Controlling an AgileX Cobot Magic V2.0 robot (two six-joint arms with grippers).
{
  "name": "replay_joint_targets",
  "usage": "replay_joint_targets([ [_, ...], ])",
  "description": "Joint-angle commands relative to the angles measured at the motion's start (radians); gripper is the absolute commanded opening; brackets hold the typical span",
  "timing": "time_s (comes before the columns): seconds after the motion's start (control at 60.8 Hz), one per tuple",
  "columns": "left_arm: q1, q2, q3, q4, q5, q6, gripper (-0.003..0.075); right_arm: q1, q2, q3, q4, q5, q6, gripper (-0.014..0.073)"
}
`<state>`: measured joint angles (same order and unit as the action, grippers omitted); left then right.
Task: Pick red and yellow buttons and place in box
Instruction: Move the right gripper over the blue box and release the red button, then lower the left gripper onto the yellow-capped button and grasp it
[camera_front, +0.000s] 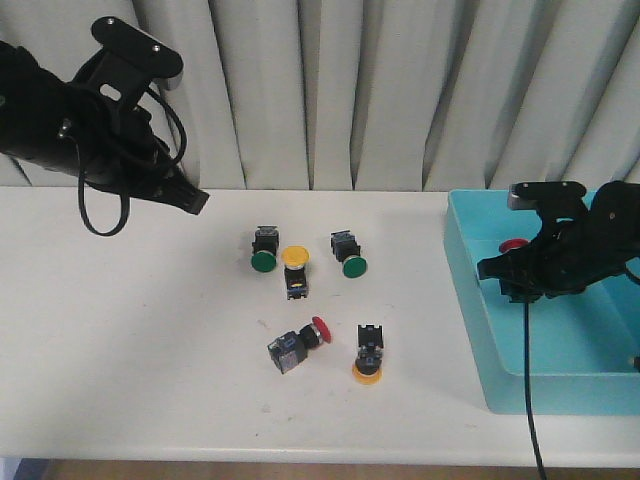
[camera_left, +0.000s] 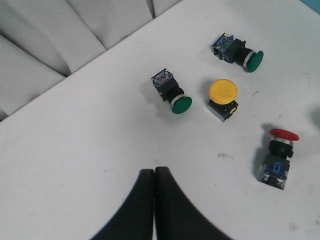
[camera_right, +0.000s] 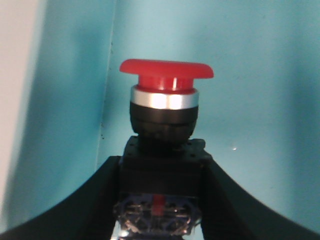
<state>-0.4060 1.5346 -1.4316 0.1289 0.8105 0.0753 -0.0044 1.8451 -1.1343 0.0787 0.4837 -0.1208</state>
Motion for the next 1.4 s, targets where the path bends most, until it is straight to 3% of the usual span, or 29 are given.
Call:
replay_joint_targets([
  [0.0, 0.002, -0.04, -0.023, -0.002, -0.069, -0.017, -0.0006, -0.005, 0.002, -0.064, 0.017, 0.016, -0.002, 0.0104],
  [0.132, 0.002, -0.04, -0.023, -0.003, -0.073, -0.023, -0.0002, -0.005, 0.056, -0.107, 0.016, 0.081, -0.017, 0.0208],
  [0.411, 0.002, -0.04, -0.023, -0.003, -0.049, -0.023, 0.0038, -0.003, 0.043, -0.125, 0.02, 0.106, -0.058, 0.0559],
  [0.543, 0.002, -0.04, -0.023, -0.003, -0.06, -0.023, 0.0085, -0.003, 0.001, -0.125, 0.02, 0.127, -0.058, 0.0651],
  [0.74, 0.002, -0.036, -0.028, -0.004, -0.123, -0.028, 0.0227, -0.003, -0.113, -0.125, 0.018, 0.151, -0.058, 0.0658],
  [1.069, -0.003, 0.097, -0.212, -0.004, -0.123, -0.069, 0.0592, -0.002, -0.405, -0.124, 0.101, 0.169, -0.076, 0.0617],
  [1.184, -0.003, 0.184, -0.325, -0.037, -0.087, -0.069, 0.0639, -0.002, -0.5, -0.123, 0.167, 0.173, -0.125, 0.061],
  [1.382, -0.003, 0.371, -0.518, -0.184, -0.005, -0.068, 0.0629, -0.002, -0.613, -0.123, 0.268, 0.225, -0.201, 0.0604],
])
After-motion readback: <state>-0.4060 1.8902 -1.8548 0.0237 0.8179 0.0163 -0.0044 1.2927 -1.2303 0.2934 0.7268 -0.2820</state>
